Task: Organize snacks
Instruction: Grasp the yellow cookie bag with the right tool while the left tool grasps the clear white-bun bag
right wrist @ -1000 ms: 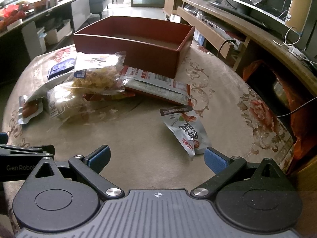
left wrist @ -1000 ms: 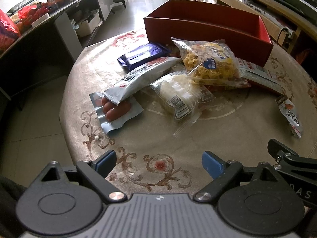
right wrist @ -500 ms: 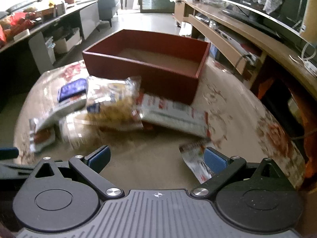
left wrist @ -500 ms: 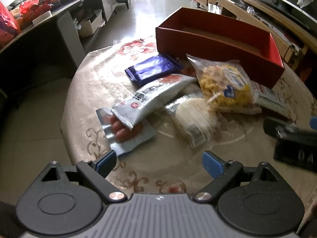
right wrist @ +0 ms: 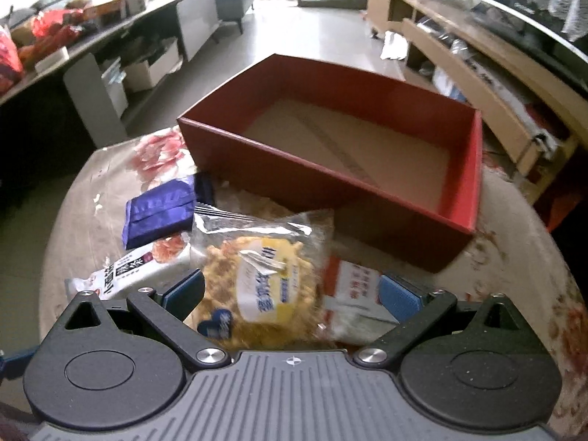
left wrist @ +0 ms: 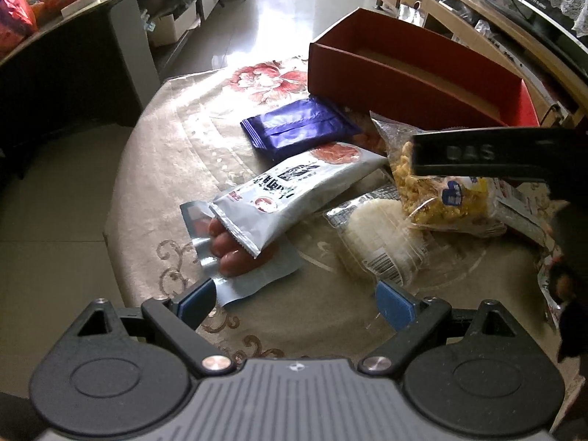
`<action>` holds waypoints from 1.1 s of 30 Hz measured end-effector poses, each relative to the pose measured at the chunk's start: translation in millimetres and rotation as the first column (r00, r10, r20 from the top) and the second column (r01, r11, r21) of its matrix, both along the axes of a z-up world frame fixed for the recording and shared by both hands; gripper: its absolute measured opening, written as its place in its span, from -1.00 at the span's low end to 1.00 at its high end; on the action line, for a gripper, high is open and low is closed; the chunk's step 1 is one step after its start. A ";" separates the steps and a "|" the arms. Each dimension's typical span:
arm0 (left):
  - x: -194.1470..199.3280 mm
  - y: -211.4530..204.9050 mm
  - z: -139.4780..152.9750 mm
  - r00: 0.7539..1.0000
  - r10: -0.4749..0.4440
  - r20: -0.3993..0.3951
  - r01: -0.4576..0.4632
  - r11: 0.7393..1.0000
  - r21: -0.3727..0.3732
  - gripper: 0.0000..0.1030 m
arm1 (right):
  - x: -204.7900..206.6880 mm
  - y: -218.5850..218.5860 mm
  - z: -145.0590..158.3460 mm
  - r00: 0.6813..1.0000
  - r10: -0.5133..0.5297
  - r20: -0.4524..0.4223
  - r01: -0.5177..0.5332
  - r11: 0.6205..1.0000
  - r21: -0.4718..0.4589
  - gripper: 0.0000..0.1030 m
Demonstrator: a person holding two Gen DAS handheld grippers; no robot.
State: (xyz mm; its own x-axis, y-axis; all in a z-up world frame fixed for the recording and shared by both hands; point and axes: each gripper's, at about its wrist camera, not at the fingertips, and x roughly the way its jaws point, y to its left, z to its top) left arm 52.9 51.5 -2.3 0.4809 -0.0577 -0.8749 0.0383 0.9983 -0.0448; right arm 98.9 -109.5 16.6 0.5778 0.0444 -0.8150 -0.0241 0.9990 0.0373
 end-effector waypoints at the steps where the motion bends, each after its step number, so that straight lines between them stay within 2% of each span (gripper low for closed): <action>1: 0.9 0.2 -0.6 1.000 -0.003 -0.001 0.003 1.000 0.000 0.89 | 4.0 2.3 -2.0 1.000 0.010 -0.010 -0.010 1.000 -0.003 0.98; 7: 2.6 -2.5 -6.0 1.000 -0.018 -0.022 0.018 1.000 0.002 0.89 | 17.1 3.6 -17.4 0.994 0.052 -0.093 -0.049 0.998 0.036 0.96; 8: 2.5 -2.3 -6.4 1.000 -0.020 -0.023 0.020 1.000 0.000 0.89 | 17.7 4.7 -20.6 0.992 0.060 -0.111 -0.057 0.998 0.024 0.87; 9: 2.2 -2.4 -6.2 0.999 -0.021 -0.023 0.021 1.000 0.000 0.89 | 17.3 6.9 -24.0 0.991 0.066 -0.120 -0.067 0.998 -0.003 0.86; 10: 1.8 -2.2 -5.8 0.999 -0.023 -0.023 0.022 1.000 -0.002 0.89 | 15.4 8.5 -24.5 0.991 0.074 -0.108 -0.076 0.997 -0.012 0.84; 13: 0.9 -2.9 -4.5 0.999 -0.026 -0.022 0.025 1.000 -0.011 0.89 | 9.8 6.7 -15.3 0.992 0.089 -0.089 -0.089 0.996 -0.002 0.59; 22: 4.2 -14.2 2.6 1.000 -0.014 -0.020 0.013 0.998 -0.064 0.89 | -28.7 -20.8 6.5 0.992 0.119 -0.037 -0.119 0.993 0.000 0.55; 26: 13.7 -38.4 4.3 0.998 -0.062 0.001 0.062 0.998 -0.026 0.90 | -52.4 -46.1 28.5 0.996 0.084 0.008 -0.084 0.994 0.065 0.56; 30: 35.8 -58.5 -5.2 0.997 -0.065 -0.039 0.065 0.998 0.011 0.92 | -61.8 -70.3 31.7 0.999 0.023 0.026 -0.026 0.993 0.112 0.56; 33: 50.7 -60.6 -14.1 0.996 -0.027 -0.081 0.026 0.999 -0.019 0.96 | -58.5 -75.7 28.2 1.000 0.013 0.024 -0.016 0.991 0.132 0.56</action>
State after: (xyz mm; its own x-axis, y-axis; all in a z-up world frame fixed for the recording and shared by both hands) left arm 103.5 -9.1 -16.5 0.4065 -0.0852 -0.9097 0.0602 0.9960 -0.0664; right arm 40.3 -185.1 44.8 0.5952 0.1596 -0.7876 -0.0414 0.9849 0.1684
